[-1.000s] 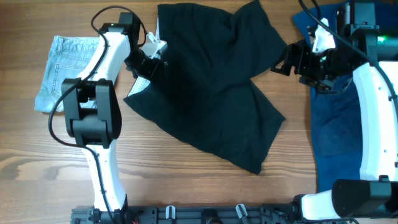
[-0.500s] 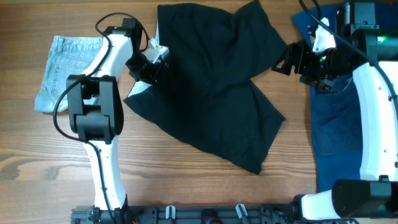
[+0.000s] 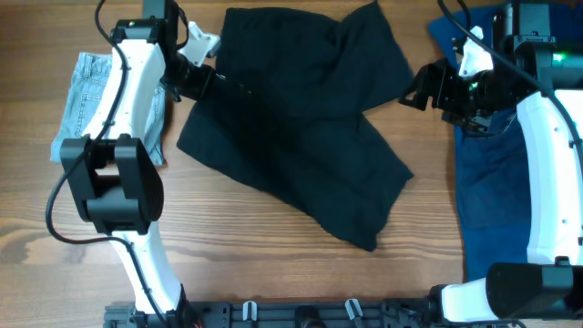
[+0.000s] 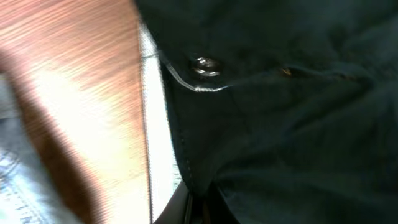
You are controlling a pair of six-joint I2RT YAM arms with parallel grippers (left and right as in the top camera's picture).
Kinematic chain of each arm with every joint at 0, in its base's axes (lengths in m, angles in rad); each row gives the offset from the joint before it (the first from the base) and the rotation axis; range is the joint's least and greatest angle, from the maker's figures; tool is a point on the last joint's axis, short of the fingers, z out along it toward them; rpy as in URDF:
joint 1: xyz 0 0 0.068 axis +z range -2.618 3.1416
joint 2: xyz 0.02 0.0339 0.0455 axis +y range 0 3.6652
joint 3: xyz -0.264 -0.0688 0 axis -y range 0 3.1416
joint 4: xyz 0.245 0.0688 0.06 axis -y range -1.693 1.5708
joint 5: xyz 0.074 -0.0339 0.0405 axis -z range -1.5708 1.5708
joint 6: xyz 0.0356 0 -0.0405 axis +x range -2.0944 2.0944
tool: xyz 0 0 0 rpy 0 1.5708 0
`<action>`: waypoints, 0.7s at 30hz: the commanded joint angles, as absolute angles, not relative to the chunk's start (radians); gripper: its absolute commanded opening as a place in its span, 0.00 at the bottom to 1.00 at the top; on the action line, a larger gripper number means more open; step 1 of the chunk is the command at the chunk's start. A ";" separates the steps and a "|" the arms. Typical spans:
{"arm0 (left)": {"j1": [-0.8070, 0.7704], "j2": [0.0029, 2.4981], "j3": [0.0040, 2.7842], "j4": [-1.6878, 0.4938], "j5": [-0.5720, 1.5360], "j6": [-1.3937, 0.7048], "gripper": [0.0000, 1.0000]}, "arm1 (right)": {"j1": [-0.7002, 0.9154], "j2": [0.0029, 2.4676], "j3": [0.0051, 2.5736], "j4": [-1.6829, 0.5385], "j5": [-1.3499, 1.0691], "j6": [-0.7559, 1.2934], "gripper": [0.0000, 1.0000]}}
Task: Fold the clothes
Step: 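Reposition left gripper at the waistband and right gripper at the right edge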
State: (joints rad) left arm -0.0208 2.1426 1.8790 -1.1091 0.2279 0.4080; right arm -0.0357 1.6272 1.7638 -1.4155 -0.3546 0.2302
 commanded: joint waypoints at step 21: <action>0.017 2.199 1.886 -1.204 0.141 0.277 0.52 | -0.032 1.634 0.860 -0.815 -0.469 0.344 0.57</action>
State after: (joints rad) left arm 0.0151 2.2776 1.8786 -1.1839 0.1421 0.3141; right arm -0.0360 1.6333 0.9337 -0.8989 -0.3679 0.3401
